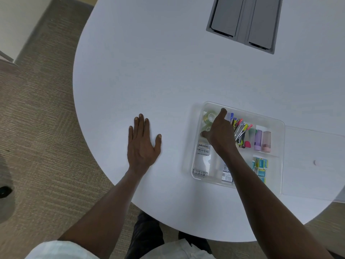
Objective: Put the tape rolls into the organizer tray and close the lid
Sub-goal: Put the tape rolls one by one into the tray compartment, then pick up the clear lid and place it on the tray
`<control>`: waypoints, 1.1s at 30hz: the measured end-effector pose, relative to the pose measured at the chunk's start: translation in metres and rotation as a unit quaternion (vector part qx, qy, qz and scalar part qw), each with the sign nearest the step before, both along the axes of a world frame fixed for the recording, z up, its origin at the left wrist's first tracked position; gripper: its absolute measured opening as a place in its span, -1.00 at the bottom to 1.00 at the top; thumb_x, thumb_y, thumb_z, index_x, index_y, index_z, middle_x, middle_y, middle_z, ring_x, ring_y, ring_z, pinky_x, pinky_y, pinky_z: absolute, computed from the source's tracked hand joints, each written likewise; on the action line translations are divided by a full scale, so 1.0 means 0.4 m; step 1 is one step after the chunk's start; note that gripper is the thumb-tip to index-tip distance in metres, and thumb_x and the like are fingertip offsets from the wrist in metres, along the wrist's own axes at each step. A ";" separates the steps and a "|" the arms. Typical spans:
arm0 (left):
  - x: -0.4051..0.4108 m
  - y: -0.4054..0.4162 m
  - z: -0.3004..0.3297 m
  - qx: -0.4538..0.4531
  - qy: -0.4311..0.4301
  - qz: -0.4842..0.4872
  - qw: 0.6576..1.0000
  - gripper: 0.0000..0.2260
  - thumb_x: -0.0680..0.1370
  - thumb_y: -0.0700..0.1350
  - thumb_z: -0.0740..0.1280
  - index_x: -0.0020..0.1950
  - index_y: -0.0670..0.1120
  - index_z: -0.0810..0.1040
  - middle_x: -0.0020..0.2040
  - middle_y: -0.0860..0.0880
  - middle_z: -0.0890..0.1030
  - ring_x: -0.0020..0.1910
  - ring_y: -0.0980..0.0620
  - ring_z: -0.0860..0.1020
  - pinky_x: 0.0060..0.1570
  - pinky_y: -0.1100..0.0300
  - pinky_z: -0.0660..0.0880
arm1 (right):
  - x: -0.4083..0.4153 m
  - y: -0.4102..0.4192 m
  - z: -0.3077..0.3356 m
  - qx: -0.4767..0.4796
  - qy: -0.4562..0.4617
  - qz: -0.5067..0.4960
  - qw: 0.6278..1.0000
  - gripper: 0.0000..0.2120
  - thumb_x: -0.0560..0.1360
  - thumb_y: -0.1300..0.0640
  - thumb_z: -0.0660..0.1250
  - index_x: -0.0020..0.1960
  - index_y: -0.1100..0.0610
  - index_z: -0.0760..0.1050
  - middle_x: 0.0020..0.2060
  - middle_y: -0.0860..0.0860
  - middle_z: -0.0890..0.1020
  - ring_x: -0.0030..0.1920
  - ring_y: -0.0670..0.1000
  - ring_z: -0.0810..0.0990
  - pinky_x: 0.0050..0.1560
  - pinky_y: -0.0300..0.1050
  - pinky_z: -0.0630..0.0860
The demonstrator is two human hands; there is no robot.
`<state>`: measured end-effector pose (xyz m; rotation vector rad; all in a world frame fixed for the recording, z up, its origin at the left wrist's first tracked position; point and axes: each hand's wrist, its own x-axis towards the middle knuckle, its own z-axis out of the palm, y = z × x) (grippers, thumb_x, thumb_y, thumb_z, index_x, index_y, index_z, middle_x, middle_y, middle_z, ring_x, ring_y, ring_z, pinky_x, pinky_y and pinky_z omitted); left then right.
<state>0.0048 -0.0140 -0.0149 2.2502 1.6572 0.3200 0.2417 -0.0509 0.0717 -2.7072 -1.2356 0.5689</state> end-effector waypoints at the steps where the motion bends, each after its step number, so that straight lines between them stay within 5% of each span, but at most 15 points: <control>1: 0.000 0.000 0.000 0.000 -0.001 0.000 1.000 -0.39 0.63 0.13 0.16 0.58 -0.19 0.20 0.64 -0.14 0.15 0.65 -0.06 0.08 0.61 -0.05 0.11 | 0.000 0.000 -0.001 -0.002 0.001 -0.002 1.000 -0.03 0.31 0.09 0.57 0.46 0.33 0.02 -0.12 0.28 0.63 -0.11 0.27 0.64 -0.12 0.00 0.55; 9: -0.001 -0.001 0.001 -0.001 0.003 0.002 1.000 -0.39 0.63 0.13 0.15 0.58 -0.18 0.20 0.64 -0.13 0.15 0.64 -0.06 0.08 0.61 -0.05 0.12 | -0.006 -0.017 0.031 0.038 -0.005 0.000 0.999 -0.28 0.39 0.16 0.44 0.39 0.36 0.14 -0.21 0.19 0.55 -0.15 0.25 0.61 -0.25 -0.13 0.39; 21: 0.023 0.006 0.035 -0.069 0.021 -0.014 0.997 -0.42 0.66 0.08 0.12 0.57 -0.27 0.18 0.62 -0.24 0.15 0.63 -0.20 0.10 0.57 -0.22 0.13 | 0.040 -0.135 0.095 0.165 0.027 -0.010 0.986 -0.64 0.45 0.19 0.35 0.22 0.27 0.45 0.01 0.20 0.62 0.05 0.22 0.58 0.11 0.06 0.50; 25: 0.080 0.006 0.109 -0.117 -0.050 0.025 0.992 -0.39 0.65 0.13 0.01 0.57 -0.24 0.16 0.63 -0.20 0.13 0.64 -0.17 0.06 0.60 -0.19 0.04 | 0.080 -0.180 0.119 0.194 -0.001 0.000 0.981 -0.92 0.43 0.22 0.30 -0.10 0.22 0.47 -0.21 0.15 0.59 -0.13 0.19 0.55 -0.11 0.00 0.44; 29: 0.165 -0.048 0.172 -0.056 -0.132 0.058 0.988 -0.48 0.68 0.06 0.08 0.56 -0.22 0.24 0.61 -0.15 0.23 0.63 -0.08 0.13 0.61 -0.03 0.06 | 0.142 -0.238 0.146 0.228 0.003 -0.018 0.973 -0.93 0.45 0.21 0.30 -0.09 0.19 0.52 -0.21 0.11 0.62 -0.16 0.14 0.58 -0.10 0.00 0.51; 33: 0.265 -0.099 0.236 -0.086 -0.199 -0.004 0.976 -0.53 0.69 -0.05 0.14 0.55 -0.24 0.24 0.61 -0.16 0.20 0.64 -0.07 0.07 0.63 -0.02 -0.02 | 0.224 -0.311 0.168 0.256 -0.006 -0.036 0.966 -0.95 0.43 0.22 0.32 -0.13 0.20 0.53 -0.23 0.10 0.63 -0.21 0.12 0.59 -0.13 -0.02 0.52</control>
